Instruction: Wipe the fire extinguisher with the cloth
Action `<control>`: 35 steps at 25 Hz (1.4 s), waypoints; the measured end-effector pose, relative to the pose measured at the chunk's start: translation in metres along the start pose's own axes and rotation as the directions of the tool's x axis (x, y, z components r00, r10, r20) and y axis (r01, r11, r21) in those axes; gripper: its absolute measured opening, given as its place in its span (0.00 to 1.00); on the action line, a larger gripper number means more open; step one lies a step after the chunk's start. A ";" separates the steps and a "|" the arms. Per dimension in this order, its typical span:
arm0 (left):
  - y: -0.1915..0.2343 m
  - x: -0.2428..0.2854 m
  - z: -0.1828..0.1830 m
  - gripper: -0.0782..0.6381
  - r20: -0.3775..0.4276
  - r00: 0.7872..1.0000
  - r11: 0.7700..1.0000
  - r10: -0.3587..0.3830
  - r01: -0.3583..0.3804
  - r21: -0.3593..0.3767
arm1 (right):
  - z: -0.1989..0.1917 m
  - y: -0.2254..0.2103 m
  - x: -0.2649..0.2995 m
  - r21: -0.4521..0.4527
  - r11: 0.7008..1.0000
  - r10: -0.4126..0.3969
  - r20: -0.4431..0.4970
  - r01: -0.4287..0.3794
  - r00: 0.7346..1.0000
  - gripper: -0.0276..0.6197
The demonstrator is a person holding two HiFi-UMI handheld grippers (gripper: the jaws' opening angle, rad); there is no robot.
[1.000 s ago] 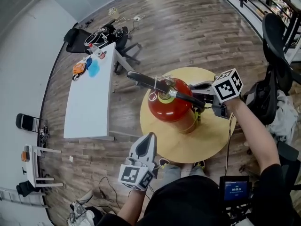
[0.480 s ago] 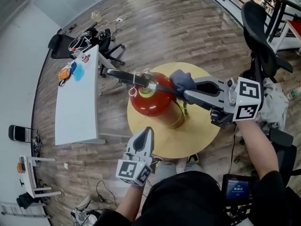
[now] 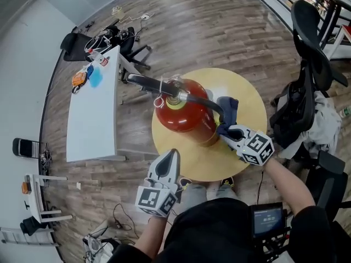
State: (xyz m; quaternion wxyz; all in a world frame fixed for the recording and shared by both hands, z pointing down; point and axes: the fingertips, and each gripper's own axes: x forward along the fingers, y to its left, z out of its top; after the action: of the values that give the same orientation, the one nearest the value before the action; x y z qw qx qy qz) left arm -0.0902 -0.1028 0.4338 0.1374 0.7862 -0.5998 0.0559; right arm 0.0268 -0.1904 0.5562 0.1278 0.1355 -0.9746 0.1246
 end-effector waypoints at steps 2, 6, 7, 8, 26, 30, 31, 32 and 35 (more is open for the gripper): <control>0.003 -0.002 -0.001 0.14 -0.010 1.000 1.000 0.011 -0.011 0.002 | -0.045 -0.018 0.025 -0.090 0.991 -0.110 -0.152 0.097 0.982 0.11; 0.001 -0.011 -0.002 0.14 -0.018 0.999 0.999 0.035 -0.035 0.006 | -0.100 -0.043 0.037 -0.109 0.989 -0.131 -0.313 0.101 0.941 0.11; 0.001 -0.012 -0.002 0.14 -0.021 0.999 0.999 0.040 -0.040 0.007 | -0.110 -0.044 0.039 -0.085 0.992 -0.113 -0.347 0.089 0.931 0.11; 0.002 -0.014 -0.003 0.14 -0.024 0.999 0.999 0.046 -0.046 0.007 | -0.116 -0.043 0.042 -0.072 0.994 -0.100 -0.366 0.079 0.925 0.11; 0.046 -0.052 -0.004 0.14 -0.002 1.000 0.999 0.029 -0.029 -0.017 | -0.137 0.033 0.069 -0.061 0.998 -0.019 -0.532 -0.015 0.846 0.11; 0.063 -0.069 -0.005 0.14 0.003 1.000 0.999 0.029 -0.029 -0.026 | -0.141 0.038 0.073 -0.059 0.993 -0.118 -0.539 0.102 0.834 0.11; 0.068 -0.073 -0.005 0.14 0.003 1.000 0.999 0.030 -0.029 -0.029 | -0.141 0.041 0.075 -0.057 0.992 -0.127 -0.542 0.115 0.830 0.11; 0.073 -0.076 -0.005 0.14 0.003 1.000 0.999 0.030 -0.030 -0.033 | -0.141 0.044 0.078 -0.052 0.991 -0.134 -0.546 0.126 0.827 0.11; 0.085 -0.087 -0.008 0.14 0.003 0.999 0.999 0.032 -0.031 -0.044 | -0.138 0.057 0.089 -0.037 0.988 -0.143 -0.548 0.147 0.824 0.11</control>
State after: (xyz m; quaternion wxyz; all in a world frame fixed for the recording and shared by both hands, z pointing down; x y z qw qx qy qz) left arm -0.1951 -0.0403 0.4316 0.1527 0.7736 -0.6135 0.0435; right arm -0.0430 -0.1194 0.6991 0.4103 0.1680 -0.8834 0.1516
